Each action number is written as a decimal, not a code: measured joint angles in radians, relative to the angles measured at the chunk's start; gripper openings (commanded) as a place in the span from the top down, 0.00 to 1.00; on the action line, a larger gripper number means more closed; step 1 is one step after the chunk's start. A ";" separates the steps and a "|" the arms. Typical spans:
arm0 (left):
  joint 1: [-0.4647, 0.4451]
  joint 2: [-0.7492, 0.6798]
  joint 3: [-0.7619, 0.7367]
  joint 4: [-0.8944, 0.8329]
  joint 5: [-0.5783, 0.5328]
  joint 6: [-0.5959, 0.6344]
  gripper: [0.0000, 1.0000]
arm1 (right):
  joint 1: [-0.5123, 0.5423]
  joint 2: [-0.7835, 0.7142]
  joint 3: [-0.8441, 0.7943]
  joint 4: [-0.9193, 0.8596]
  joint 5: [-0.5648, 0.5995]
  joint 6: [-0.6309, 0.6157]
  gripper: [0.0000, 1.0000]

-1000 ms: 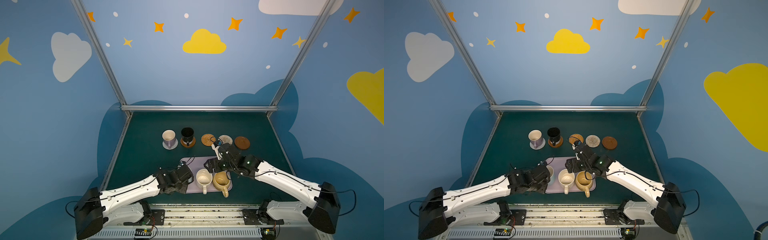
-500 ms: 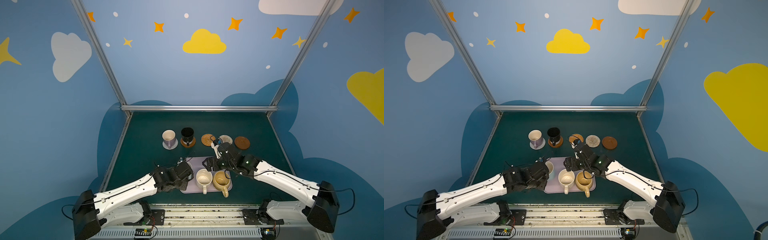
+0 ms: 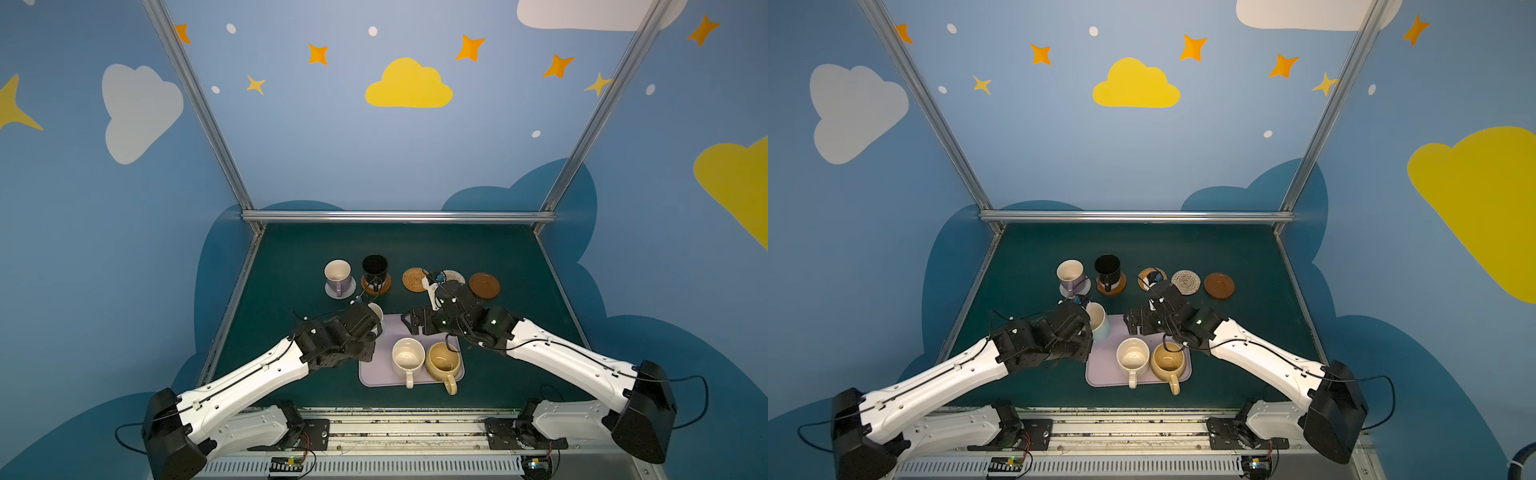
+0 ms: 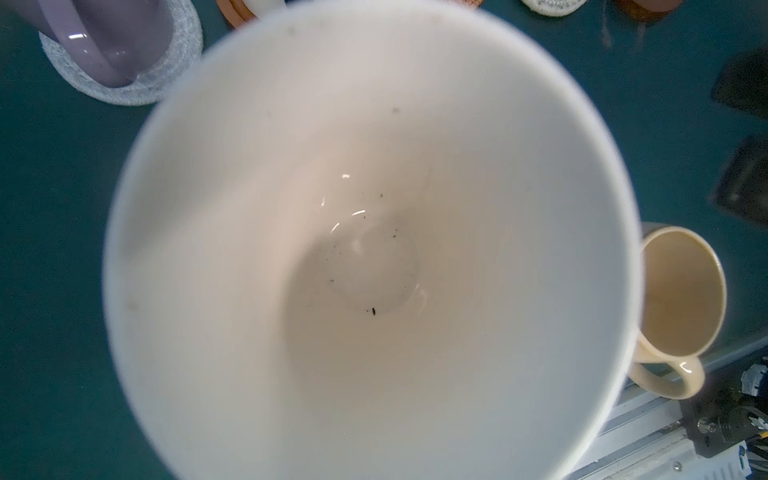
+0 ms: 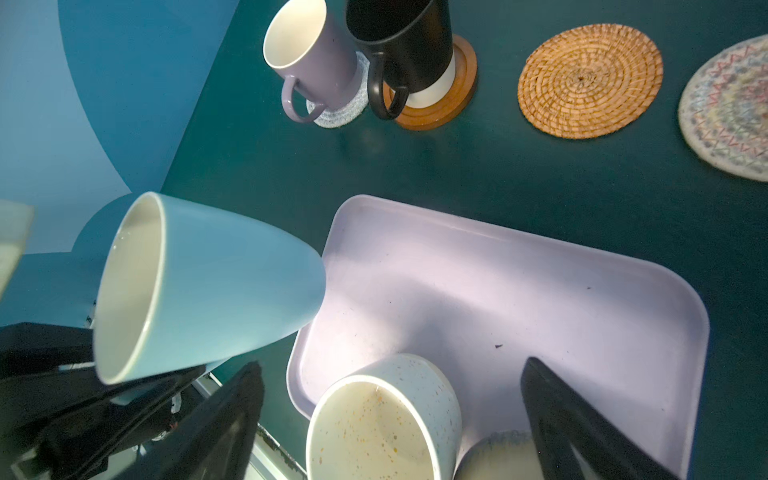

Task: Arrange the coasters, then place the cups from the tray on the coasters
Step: 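Lift the light-blue mug off the tray with the left gripper, then carry the light-blue mug toward the woven rattan coaster while right gripper moves toward the coasters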

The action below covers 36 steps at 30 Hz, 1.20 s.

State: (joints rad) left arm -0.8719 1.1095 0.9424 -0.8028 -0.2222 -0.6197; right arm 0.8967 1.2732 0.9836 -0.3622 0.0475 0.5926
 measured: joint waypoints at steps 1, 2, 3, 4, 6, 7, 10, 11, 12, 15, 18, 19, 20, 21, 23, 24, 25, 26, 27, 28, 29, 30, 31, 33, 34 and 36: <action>0.007 0.011 0.013 0.002 0.005 0.008 0.97 | -0.008 0.000 0.001 0.001 -0.002 -0.002 0.04; 0.015 0.024 0.027 0.005 0.010 0.016 0.97 | -0.019 0.000 0.002 0.000 -0.006 -0.003 0.04; 0.022 0.034 0.041 0.009 0.014 0.025 0.97 | -0.031 0.000 0.002 -0.001 -0.010 -0.005 0.04; 0.030 0.043 0.055 0.014 0.018 0.032 0.97 | -0.045 0.000 0.002 -0.003 -0.014 -0.007 0.04; 0.046 0.064 0.088 0.023 0.023 0.050 0.97 | -0.073 -0.003 0.002 -0.004 -0.023 -0.016 0.04; 0.054 0.074 0.104 0.027 0.023 0.056 0.97 | -0.084 -0.006 0.002 -0.006 -0.026 -0.023 0.04; 0.079 0.118 0.161 0.042 0.021 0.078 0.97 | -0.118 -0.013 0.011 -0.024 -0.027 -0.047 0.04; 0.087 0.135 0.180 0.047 0.021 0.085 0.97 | -0.131 -0.013 0.018 -0.032 -0.028 -0.052 0.04; 0.092 0.151 0.196 0.054 0.021 0.092 0.97 | -0.143 -0.013 0.025 -0.042 -0.030 -0.056 0.04; 0.103 0.198 0.243 0.060 0.023 0.106 0.97 | -0.182 -0.013 0.048 -0.072 -0.034 -0.057 0.05; 0.116 0.245 0.288 0.064 0.035 0.117 0.97 | -0.221 -0.013 0.056 -0.077 -0.043 -0.063 0.05; 0.120 0.259 0.301 0.066 0.043 0.119 0.97 | -0.229 -0.013 0.056 -0.077 -0.043 -0.071 0.05; 0.125 0.275 0.316 0.068 0.049 0.120 0.97 | -0.235 -0.013 0.055 -0.077 -0.043 -0.077 0.05; 0.130 0.291 0.330 0.069 0.053 0.120 0.97 | -0.237 -0.015 0.055 -0.077 -0.042 -0.083 0.05; 0.140 0.324 0.359 0.073 0.062 0.122 0.97 | -0.243 -0.022 0.056 -0.077 -0.041 -0.097 0.05; 0.145 0.342 0.374 0.074 0.067 0.123 0.97 | -0.247 -0.027 0.056 -0.077 -0.042 -0.102 0.05; 0.149 0.359 0.390 0.073 0.072 0.123 0.97 | -0.252 -0.031 0.056 -0.078 -0.043 -0.106 0.05; 0.153 0.380 0.408 0.073 0.075 0.124 0.97 | -0.261 -0.033 0.060 -0.080 -0.045 -0.109 0.05; 0.156 0.401 0.428 0.074 0.078 0.127 0.97 | -0.274 -0.034 0.063 -0.082 -0.047 -0.115 0.05; 0.159 0.417 0.444 0.074 0.081 0.127 0.97 | -0.287 -0.034 0.067 -0.085 -0.050 -0.120 0.05; 0.161 0.438 0.464 0.072 0.085 0.129 0.97 | -0.302 -0.034 0.071 -0.089 -0.055 -0.124 0.05; 0.164 0.459 0.484 0.073 0.089 0.132 0.97 | -0.315 -0.034 0.076 -0.095 -0.061 -0.127 0.05; 0.165 0.475 0.498 0.074 0.093 0.135 0.97 | -0.326 -0.033 0.082 -0.099 -0.064 -0.130 0.05; 0.169 0.510 0.531 0.074 0.100 0.143 0.97 | -0.349 -0.032 0.092 -0.104 -0.075 -0.137 0.05; 0.170 0.527 0.547 0.074 0.103 0.145 0.97 | -0.359 -0.029 0.097 -0.106 -0.079 -0.140 0.05; 0.174 0.565 0.583 0.074 0.113 0.152 0.97 | -0.381 -0.021 0.104 -0.108 -0.091 -0.147 0.05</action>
State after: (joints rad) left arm -0.6983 1.6749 1.5257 -0.7292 -0.1097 -0.4679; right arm 0.5156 1.2526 1.0878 -0.4702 -0.0437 0.4458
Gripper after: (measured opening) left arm 0.145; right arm 0.953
